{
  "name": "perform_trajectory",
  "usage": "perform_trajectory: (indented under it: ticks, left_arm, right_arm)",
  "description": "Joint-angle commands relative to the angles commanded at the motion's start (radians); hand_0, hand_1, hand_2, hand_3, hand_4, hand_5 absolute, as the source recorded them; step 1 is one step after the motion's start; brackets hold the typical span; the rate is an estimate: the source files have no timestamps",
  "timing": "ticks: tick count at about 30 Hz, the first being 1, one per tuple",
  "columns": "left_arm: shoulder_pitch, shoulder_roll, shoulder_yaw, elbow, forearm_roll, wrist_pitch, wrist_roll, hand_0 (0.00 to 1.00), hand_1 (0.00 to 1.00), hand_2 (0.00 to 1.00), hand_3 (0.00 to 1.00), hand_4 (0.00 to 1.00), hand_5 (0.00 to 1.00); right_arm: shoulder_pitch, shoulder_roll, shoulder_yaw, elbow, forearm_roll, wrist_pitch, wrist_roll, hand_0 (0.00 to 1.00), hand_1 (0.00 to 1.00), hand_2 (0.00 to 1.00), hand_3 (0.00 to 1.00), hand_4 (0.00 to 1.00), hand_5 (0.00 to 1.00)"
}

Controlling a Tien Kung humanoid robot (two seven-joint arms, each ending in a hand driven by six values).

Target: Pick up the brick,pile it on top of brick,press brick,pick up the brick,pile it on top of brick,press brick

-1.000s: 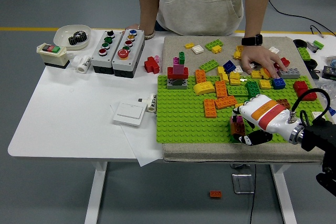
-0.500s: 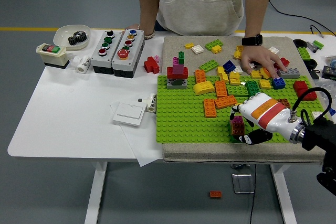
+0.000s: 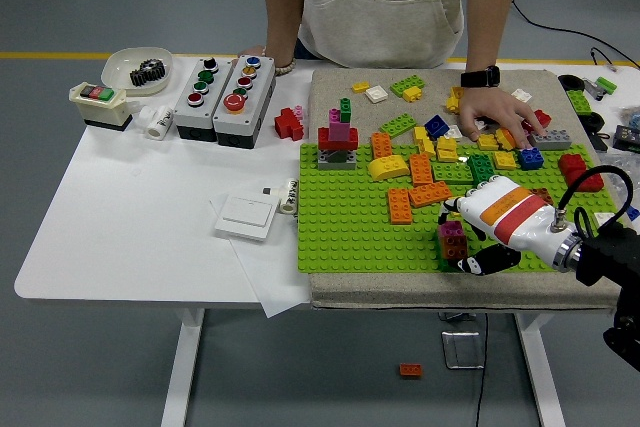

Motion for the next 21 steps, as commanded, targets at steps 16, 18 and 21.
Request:
perform_trajectory:
  ticks: [16, 18, 21]
  left_arm:
    - [-0.001, 0.0, 0.003, 0.0, -0.005, 0.001, -0.002, 0.848, 0.813, 0.815, 0.62, 0.709, 0.676]
    - [-0.001, 0.0, 0.003, 0.0, -0.005, 0.001, -0.002, 0.848, 0.813, 0.815, 0.62, 0.708, 0.675]
    - [-0.001, 0.0, 0.002, 0.0, -0.005, 0.001, -0.002, 0.848, 0.813, 0.815, 0.62, 0.708, 0.675]
  right_arm:
    - [-0.003, -0.006, 0.008, 0.008, 0.0, 0.006, 0.004, 0.245, 0.184, 0.249, 0.707, 0.919, 0.36]
    - [-0.004, -0.006, 0.008, 0.008, 0.0, 0.006, 0.004, 0.245, 0.184, 0.248, 0.707, 0.912, 0.359]
    - [-0.005, -0.007, 0.01, 0.008, 0.0, 0.005, 0.004, 0.245, 0.184, 0.248, 0.707, 0.912, 0.359]
